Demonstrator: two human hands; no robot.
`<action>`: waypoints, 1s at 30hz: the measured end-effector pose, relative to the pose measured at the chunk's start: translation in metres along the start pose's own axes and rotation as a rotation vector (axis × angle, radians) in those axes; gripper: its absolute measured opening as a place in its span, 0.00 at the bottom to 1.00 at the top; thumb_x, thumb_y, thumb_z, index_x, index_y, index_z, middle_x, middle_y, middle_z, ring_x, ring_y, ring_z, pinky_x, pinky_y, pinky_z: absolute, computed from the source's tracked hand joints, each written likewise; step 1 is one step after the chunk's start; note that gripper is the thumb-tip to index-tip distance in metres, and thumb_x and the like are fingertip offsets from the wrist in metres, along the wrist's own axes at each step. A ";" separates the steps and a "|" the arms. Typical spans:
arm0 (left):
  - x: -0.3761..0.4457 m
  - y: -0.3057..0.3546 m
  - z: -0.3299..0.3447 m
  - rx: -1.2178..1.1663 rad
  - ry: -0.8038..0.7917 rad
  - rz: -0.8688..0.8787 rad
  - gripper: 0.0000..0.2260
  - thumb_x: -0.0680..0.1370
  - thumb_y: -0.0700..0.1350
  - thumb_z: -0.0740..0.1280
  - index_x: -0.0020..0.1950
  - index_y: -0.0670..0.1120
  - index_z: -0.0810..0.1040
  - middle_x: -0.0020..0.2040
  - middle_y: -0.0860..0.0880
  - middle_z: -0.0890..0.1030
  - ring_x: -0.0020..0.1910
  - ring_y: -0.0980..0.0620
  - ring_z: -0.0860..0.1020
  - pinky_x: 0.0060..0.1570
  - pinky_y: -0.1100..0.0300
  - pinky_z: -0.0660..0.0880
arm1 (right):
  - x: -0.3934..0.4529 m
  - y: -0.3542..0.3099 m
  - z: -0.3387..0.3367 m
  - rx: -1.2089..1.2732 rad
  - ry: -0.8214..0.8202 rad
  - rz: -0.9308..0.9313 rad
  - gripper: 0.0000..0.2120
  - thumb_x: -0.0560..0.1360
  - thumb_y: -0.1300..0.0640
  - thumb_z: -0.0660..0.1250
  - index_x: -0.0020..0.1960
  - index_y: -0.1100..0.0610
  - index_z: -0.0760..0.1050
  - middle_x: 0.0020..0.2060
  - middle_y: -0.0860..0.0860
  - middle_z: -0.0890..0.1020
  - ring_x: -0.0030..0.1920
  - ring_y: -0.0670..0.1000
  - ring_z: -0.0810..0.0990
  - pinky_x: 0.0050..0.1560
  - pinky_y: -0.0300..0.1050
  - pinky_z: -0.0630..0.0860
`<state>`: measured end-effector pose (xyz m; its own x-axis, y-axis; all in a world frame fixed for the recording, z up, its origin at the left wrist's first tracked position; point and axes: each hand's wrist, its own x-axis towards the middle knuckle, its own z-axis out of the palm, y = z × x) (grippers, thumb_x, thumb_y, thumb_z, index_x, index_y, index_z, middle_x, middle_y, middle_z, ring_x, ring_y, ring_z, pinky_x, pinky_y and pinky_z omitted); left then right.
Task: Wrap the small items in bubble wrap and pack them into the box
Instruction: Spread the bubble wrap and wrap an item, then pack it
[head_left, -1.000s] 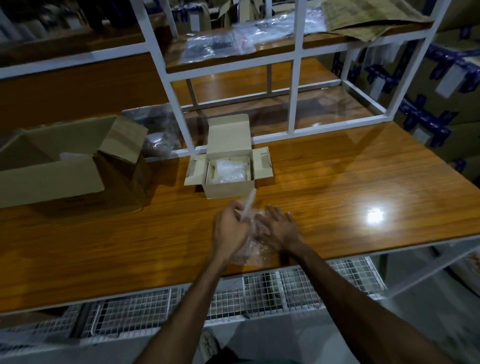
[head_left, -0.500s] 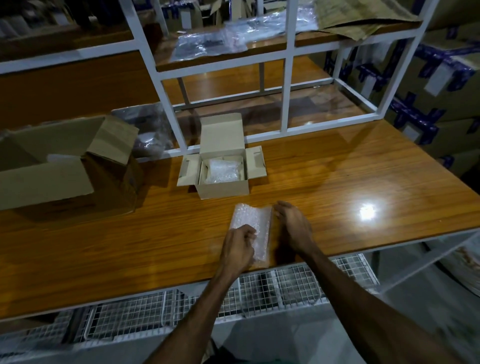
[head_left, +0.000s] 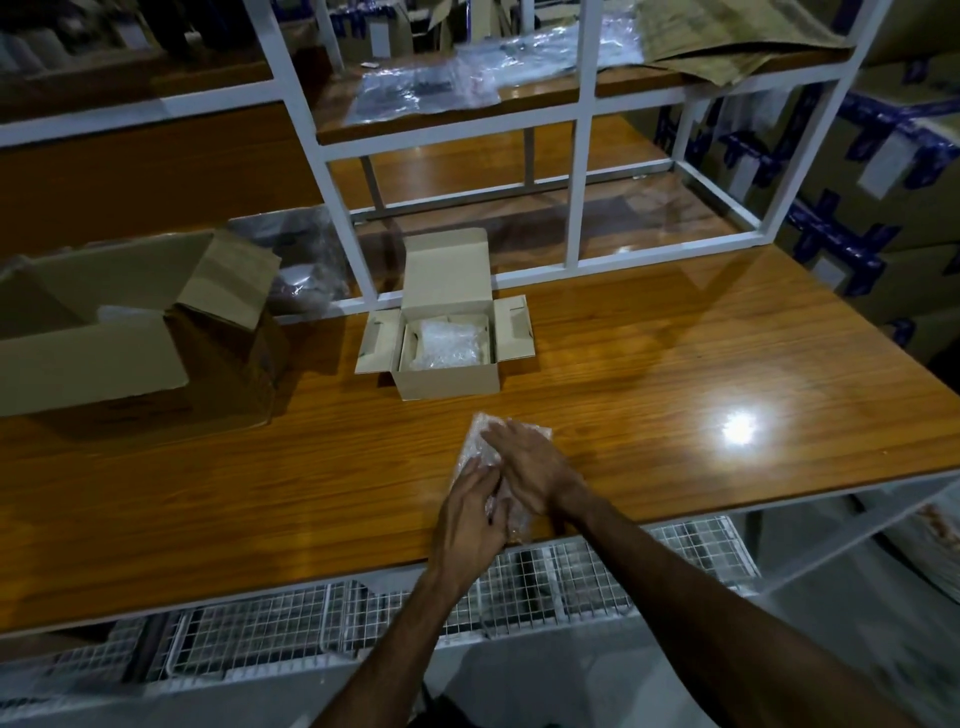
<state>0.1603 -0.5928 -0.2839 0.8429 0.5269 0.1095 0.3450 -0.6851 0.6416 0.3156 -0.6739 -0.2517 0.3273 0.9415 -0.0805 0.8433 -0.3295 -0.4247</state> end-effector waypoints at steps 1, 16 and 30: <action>-0.002 0.002 -0.003 0.001 -0.002 -0.014 0.22 0.83 0.49 0.66 0.77 0.46 0.75 0.77 0.48 0.74 0.81 0.50 0.64 0.80 0.57 0.60 | -0.001 0.009 0.001 -0.075 -0.009 0.019 0.34 0.82 0.37 0.39 0.85 0.48 0.49 0.84 0.51 0.50 0.84 0.55 0.47 0.83 0.61 0.48; 0.030 0.018 -0.052 0.178 -0.036 -0.591 0.18 0.65 0.61 0.80 0.47 0.54 0.80 0.57 0.51 0.75 0.63 0.45 0.69 0.62 0.46 0.65 | 0.006 0.031 -0.036 -0.063 0.000 0.233 0.33 0.78 0.44 0.70 0.79 0.45 0.62 0.81 0.54 0.60 0.81 0.58 0.57 0.80 0.67 0.49; 0.051 0.041 -0.097 -0.786 0.216 -0.527 0.18 0.77 0.34 0.73 0.61 0.50 0.74 0.59 0.47 0.83 0.52 0.48 0.85 0.40 0.56 0.85 | -0.001 0.019 -0.075 1.003 0.173 0.176 0.39 0.72 0.59 0.79 0.76 0.47 0.64 0.69 0.52 0.74 0.63 0.56 0.80 0.57 0.58 0.84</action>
<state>0.1773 -0.5451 -0.1780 0.5379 0.8049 -0.2505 0.2163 0.1555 0.9639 0.3636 -0.6868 -0.1919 0.5351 0.8367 -0.1169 0.0606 -0.1761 -0.9825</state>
